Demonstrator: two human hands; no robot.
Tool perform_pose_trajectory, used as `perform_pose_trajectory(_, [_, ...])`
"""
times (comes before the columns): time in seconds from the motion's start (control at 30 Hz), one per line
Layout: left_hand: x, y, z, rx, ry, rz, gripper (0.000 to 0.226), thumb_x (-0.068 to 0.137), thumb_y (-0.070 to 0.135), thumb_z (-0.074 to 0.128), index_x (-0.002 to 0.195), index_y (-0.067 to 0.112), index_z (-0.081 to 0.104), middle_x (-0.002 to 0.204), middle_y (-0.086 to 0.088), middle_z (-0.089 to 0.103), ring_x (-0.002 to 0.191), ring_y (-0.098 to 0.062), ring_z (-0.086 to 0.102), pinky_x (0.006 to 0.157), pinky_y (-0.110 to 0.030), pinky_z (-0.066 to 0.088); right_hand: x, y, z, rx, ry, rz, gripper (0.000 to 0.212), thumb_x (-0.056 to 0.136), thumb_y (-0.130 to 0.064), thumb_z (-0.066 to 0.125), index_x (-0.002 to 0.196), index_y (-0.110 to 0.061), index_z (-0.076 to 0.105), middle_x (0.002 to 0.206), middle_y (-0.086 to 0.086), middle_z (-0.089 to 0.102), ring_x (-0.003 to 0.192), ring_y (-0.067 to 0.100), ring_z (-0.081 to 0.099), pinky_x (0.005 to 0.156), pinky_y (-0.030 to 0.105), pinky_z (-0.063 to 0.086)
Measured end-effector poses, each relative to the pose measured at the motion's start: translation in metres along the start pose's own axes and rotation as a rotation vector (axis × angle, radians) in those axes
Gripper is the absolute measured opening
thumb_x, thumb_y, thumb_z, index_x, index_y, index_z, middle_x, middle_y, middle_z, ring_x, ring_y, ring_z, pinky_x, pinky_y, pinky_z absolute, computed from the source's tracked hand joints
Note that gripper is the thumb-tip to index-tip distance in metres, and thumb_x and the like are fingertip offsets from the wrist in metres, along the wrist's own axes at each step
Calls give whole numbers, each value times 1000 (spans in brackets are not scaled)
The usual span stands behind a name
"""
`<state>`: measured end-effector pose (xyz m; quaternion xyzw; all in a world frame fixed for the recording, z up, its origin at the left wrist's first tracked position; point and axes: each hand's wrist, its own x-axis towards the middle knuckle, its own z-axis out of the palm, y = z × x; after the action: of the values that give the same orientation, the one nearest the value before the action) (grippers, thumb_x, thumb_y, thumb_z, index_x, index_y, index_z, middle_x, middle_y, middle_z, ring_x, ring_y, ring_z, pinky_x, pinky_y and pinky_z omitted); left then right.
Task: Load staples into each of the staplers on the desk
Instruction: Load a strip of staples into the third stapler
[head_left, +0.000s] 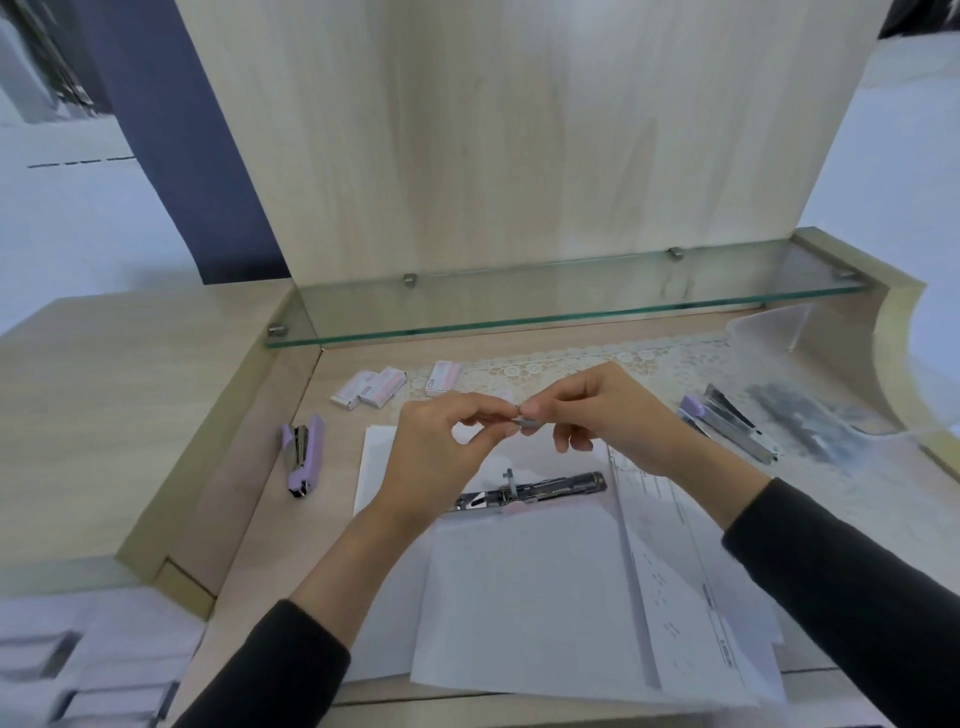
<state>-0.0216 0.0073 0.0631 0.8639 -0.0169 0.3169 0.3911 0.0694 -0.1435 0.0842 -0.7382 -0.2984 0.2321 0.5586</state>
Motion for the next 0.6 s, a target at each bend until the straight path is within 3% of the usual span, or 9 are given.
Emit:
perform_pose_trajectory(0.17, [-7,14,-2,-65,-37,-72,13,73,9,73,85,13,73,76,11,67,69,3,61,67,-5,43,-18,-8,1,-183,93,-125,14,68,-16,77,82,-13,74,65,-3,67,44,3,49,47,12,36])
perform_pose_trajectory(0.33, [-13,23,-2,-63,-69,-125,10,75,11,72,85,13,73,72,17,64,66,6,59,65,-4,42,-34,-11,5,-503,184,-282,9,73,-19,73,82,-15,73,63,-19,56,47,0,49,51,9,35])
perform_pose_trajectory(0.47, [-17,28,1,-48,-78,-110,11,77,13,70,88,12,73,75,13,65,67,7,58,66,-4,42,-38,-7,7,-678,198,-384,12,77,-23,70,85,-14,74,73,-9,58,51,-2,43,60,12,31])
perform_pose_trajectory(0.6, [-23,19,4,40,-72,-162,17,80,26,66,95,18,70,87,13,64,75,10,55,68,-4,39,-40,1,3,-702,216,-351,13,78,-24,68,85,-14,73,76,-3,59,54,2,44,61,17,33])
